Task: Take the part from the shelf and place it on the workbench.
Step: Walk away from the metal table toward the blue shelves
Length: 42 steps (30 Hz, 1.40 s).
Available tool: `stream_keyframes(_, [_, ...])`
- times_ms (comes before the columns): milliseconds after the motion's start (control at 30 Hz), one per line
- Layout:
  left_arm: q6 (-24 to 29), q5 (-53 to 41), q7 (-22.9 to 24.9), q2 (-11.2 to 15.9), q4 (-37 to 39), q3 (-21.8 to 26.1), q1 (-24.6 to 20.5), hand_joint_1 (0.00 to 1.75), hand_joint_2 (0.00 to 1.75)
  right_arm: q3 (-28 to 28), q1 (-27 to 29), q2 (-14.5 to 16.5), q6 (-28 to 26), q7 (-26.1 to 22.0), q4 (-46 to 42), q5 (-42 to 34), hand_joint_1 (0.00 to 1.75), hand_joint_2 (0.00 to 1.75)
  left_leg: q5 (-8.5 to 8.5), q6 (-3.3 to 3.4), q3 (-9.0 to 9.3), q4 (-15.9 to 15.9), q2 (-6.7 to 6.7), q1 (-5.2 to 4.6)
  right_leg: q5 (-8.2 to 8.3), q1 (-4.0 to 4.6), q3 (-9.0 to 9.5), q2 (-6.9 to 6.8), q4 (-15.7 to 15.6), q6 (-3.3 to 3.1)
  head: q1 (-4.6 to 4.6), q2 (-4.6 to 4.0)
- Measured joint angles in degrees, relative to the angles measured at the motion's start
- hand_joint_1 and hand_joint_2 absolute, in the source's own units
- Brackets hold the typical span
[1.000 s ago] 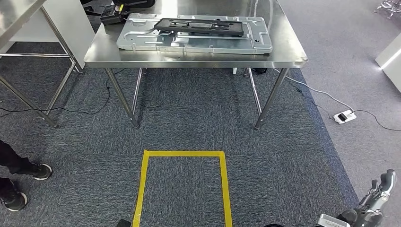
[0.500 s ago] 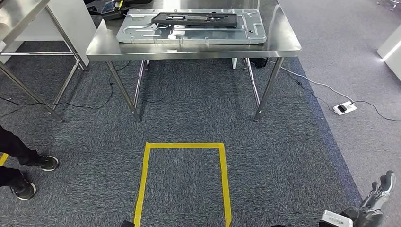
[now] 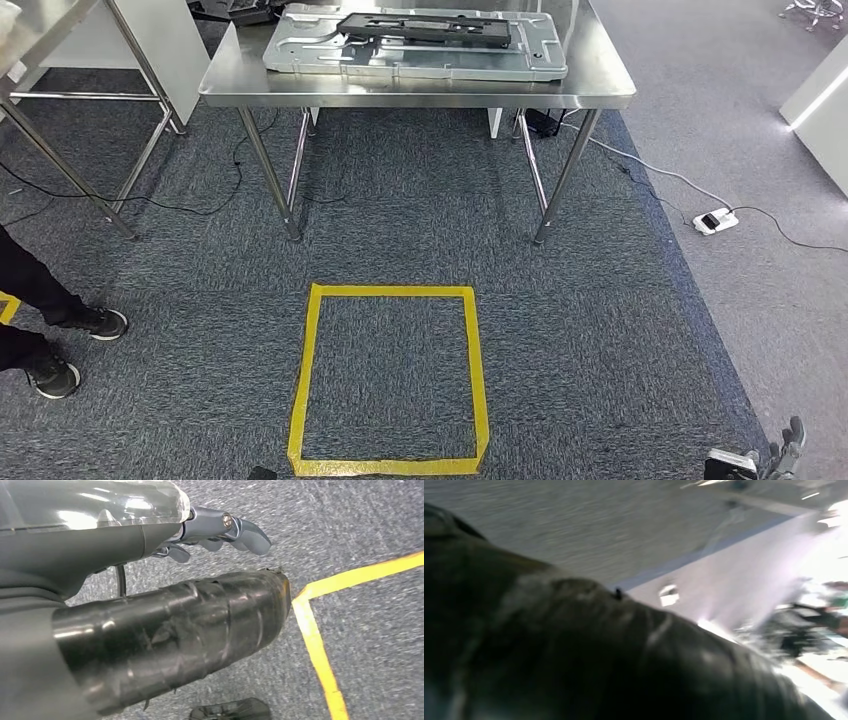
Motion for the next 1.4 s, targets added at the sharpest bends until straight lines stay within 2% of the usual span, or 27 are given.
stream_keyframes(67, [0.0,0.0,0.0,-0.1,0.0,0.1,0.0,0.0,0.0,-3.7,-1.9,0.0,-0.1,-0.1,4.8,1.3,0.0,0.0,0.68,-0.48,-0.87,0.4,0.01,-0.12,0.43,0.38,4.9,0.02,-7.6,-0.7,-0.03,0.0])
stream_keyframes(100, [0.0,-0.1,0.0,-0.1,0.0,0.2,-0.1,0.0,0.0,-5.3,-2.8,0.0,-0.1,-0.1,7.2,1.8,0.0,0.0,1.02,-0.78,-1.05,0.4,0.02,-0.13,0.12,0.6,5.9,0.02,-9.6,-1.02,-0.03,0.0])
stream_keyframes(200, [0.0,0.0,0.0,-0.3,0.0,0.5,-0.1,0.0,0.0,-9.8,-5.1,-0.3,-0.2,-0.2,15.2,2.6,0.0,0.0,1.47,-1.81,-1.42,0.5,-0.06,-0.06,0.99,0.67,5.46,-0.07,-10.7,-2.17,-0.01,0.0])
stream_keyframes(267, [0.0,0.2,0.0,-0.3,0.0,0.7,0.0,0.0,0.0,-12.1,-6.6,-0.6,-0.1,-0.2,20.4,2.8,0.0,0.0,-1.62,-2.4,-2.62,3.3,-0.22,0.06,2.03,0.36,4.56,-0.16,-11.1,-3.13,-0.09,0.0])
stream_keyframes(333, [0.0,0.4,-0.1,-0.3,0.0,0.8,0.0,0.0,0.0,-14.3,-7.8,-1.1,-0.2,-0.2,25.5,3.1,0.0,0.0,-6.85,-2.82,-4.76,10.1,-0.29,0.27,2.81,0.38,3.35,-0.2,-11.1,-3.56,-0.17,0.0])
stream_keyframes(367, [0.0,0.6,-0.1,-0.3,0.0,0.8,0.0,0.0,0.0,-15.3,-8.3,-1.4,-0.3,-0.2,28.1,3.3,0.0,0.0,-8.48,-2.98,-5.63,13.6,-0.28,0.31,3.2,0.41,2.79,-0.25,-11.0,-3.56,-0.16,-0.01])
stream_keyframes(400, [0.0,0.7,-0.2,-0.3,0.0,0.8,0.0,0.0,0.0,-16.2,-8.8,-1.8,-0.6,-0.2,30.7,3.4,0.0,0.0,-8.92,-3.1,-5.93,16.1,-0.28,0.34,3.56,0.42,2.24,-0.3,-10.9,-3.5,-0.16,-0.01])
stream_keyframes(433, [0.0,0.7,-0.2,-0.3,0.0,0.9,0.1,0.0,0.0,-17.0,-9.2,-2.2,-0.9,-0.2,33.2,3.5,0.0,0.0,-8.13,-3.14,-5.3,16.5,-0.28,0.36,3.88,0.42,1.73,-0.33,-10.7,-3.41,-0.16,-0.01])
stream_keyframes(467, [0.0,0.7,-0.3,-0.3,0.0,0.9,0.1,0.0,0.0,-17.7,-9.7,-2.6,-1.2,-0.2,35.7,3.6,0.0,0.0,-6.59,-3.11,-3.53,14.8,-0.29,0.37,4.13,0.41,1.24,-0.29,-10.5,-3.28,-0.16,-0.01])
stream_keyframes(500, [0.0,0.7,-0.3,-0.3,0.0,0.9,0.1,0.0,0.0,-18.3,-10.3,-3.0,-1.6,-0.2,38.2,3.8,0.0,0.0,-4.99,-2.98,-0.8,11.0,-0.38,0.39,4.31,0.4,0.88,-0.19,-10.2,-3.14,-0.16,-0.01])
stream_keyframes(567, [0.1,0.7,-0.3,-0.3,0.0,0.9,0.1,0.0,0.0,-19.0,-11.1,-3.6,-2.1,-0.2,41.5,4.0,0.0,0.0,-3.19,-2.71,3.62,4.5,-0.58,0.4,4.47,0.38,0.53,-0.02,-9.7,-2.94,-0.16,-0.01])
stream_keyframes(600, [0.1,0.7,-0.3,-0.3,0.0,0.9,0.0,0.0,0.0,-19.1,-11.3,-3.7,-2.2,-0.2,42.2,4.2,0.0,0.0,-3.01,-2.63,4.62,3.0,-0.68,0.4,4.5,0.38,0.5,0.02,-9.6,-2.89,-0.15,-0.02])
stream_keyframes(700, [0.1,0.7,-0.4,-0.3,0.0,0.9,0.0,0.0,0.0,-19.4,-11.6,-3.9,-2.5,-0.1,43.4,4.4,0.0,0.0,-3.39,-2.5,5.48,1.5,-0.85,0.35,4.56,0.44,0.32,0.05,-9.4,-2.79,-0.15,-0.01])
stream_keyframes(733, [0.1,0.7,-0.4,-0.3,0.0,1.0,0.0,0.0,0.0,-19.9,-12.1,-4.3,-2.9,0.2,45.5,5.0,0.0,0.0,-3.73,-2.35,5.84,0.5,-0.91,0.25,4.77,0.49,0.07,0.12,-9.2,-2.47,-0.14,0.0])
stream_keyframes(800, [0.2,0.7,-0.4,-0.4,0.0,1.0,0.0,0.0,0.0,-21.5,-13.3,-5.3,-4.0,1.2,52.0,6.3,0.0,0.0,-3.77,-1.28,6.17,-1.6,-0.64,0.35,3.37,0.48,-1.46,0.28,-6.6,-1.38,-0.04,0.0])
stream_keyframes(867, [0.2,0.7,-0.5,-0.6,0.0,1.1,0.1,0.0,0.0,-22.9,-14.0,-6.1,-4.6,2.2,56.6,7.1,0.0,0.0,-3.09,-0.29,5.5,-1.9,0.07,0.54,-0.62,0.24,-4.48,0.34,0.2,-0.44,0.04,-0.01])
stream_keyframes(900, [0.2,0.7,-0.5,-0.6,0.0,1.2,0.1,0.0,0.0,-23.1,-14.2,-6.3,-4.7,2.7,57.5,7.3,0.0,0.0,-2.98,-0.2,5.26,-1.8,0.38,0.51,-2.4,0.13,-6.06,0.34,4.0,-0.23,0.04,-0.01])
stream_keyframes(933, [0.2,0.7,-0.5,-0.6,0.0,1.2,0.2,0.0,0.0,-23.4,-14.3,-6.5,-4.8,3.4,58.3,7.7,0.0,0.0,-2.91,-0.18,5.05,-1.7,0.74,0.48,-3.23,0.03,-7.02,0.31,6.6,-0.08,0.04,-0.01])
stream_keyframes(967, [0.2,0.8,-0.5,-0.6,0.0,1.3,0.2,0.0,0.0,-23.7,-14.3,-6.6,-5.1,4.4,59.1,8.1,0.0,0.0,-2.9,-0.2,4.91,-1.6,1.09,0.47,-2.92,-0.06,-6.97,0.26,7.2,0.01,0.04,0.0])
stream_keyframes(1000, [0.2,0.8,-0.5,-0.6,0.0,1.3,0.2,0.0,0.0,-24.1,-14.4,-6.7,-5.3,5.5,59.8,8.6,0.0,0.0,-2.94,-0.28,4.91,-1.5,1.45,0.49,-1.56,-0.13,-5.8,0.11,5.4,0.0,0.04,0.0])
stream_keyframes(1067, [0.2,0.8,-0.5,-0.7,0.0,1.4,0.2,0.0,0.0,-24.6,-14.6,-6.8,-5.7,7.7,61.1,9.6,0.0,0.0,-3.23,-0.66,4.98,-1.1,2.16,0.42,1.88,-0.04,-1.59,-1.29,-2.1,-0.26,0.05,0.01])
stream_keyframes(1133, [0.2,0.7,-0.5,-0.7,0.0,1.5,0.2,0.0,0.0,-25.1,-15.0,-6.7,-6.0,10.3,62.4,10.7,0.0,0.0,-3.6,-1.28,4.9,-0.6,2.91,0.12,3.24,0.37,0.84,-2.75,-7.3,-0.86,0.01,0.01])
stream_keyframes(1167, [0.2,0.7,-0.5,-0.7,0.0,1.5,0.2,0.0,0.0,-25.3,-15.2,-6.7,-6.2,11.8,63.0,11.3,0.0,0.0,-3.71,-1.56,4.82,-0.4,3.34,-0.02,3.06,0.58,0.95,-2.97,-8.0,-1.15,-0.02,0.01])
stream_keyframes(1233, [0.2,0.7,-0.6,-0.7,0.0,1.7,0.0,0.0,0.0,-25.6,-15.2,-6.6,-6.5,15.1,64.4,12.5,0.0,0.0,-3.93,-2.12,4.78,-0.3,3.93,-0.02,3.2,0.58,0.62,-2.16,-8.2,-1.83,-0.06,0.0])
stream_keyframes(1300, [0.2,0.7,-0.7,-0.7,0.0,1.9,-0.1,0.0,0.0,-25.8,-15.2,-6.4,-6.6,17.6,65.4,13.5,0.0,0.0,-5.5,-2.71,4.03,1.5,2.69,0.18,3.51,0.43,0.54,-1.38,-8.4,-2.6,-0.05,0.0])
stream_keyframes(1333, [0.2,0.7,-0.7,-0.7,0.0,2.0,-0.1,0.0,0.0,-25.9,-15.3,-6.3,-6.8,18.5,65.7,13.8,0.0,0.0,-7.17,-2.93,2.86,4.1,1.65,0.31,3.67,0.36,0.47,-0.96,-8.6,-2.95,-0.05,0.01])
stream_keyframes(1400, [0.2,0.7,-0.7,-0.7,0.0,2.2,0.0,0.0,0.0,-25.9,-15.5,-6.1,-7.2,19.6,66.3,14.2,0.0,0.0,-10.9,-3.09,-0.75,11.9,0.22,0.4,3.82,0.48,0.15,0.06,-8.5,-3.38,-0.05,0.01])
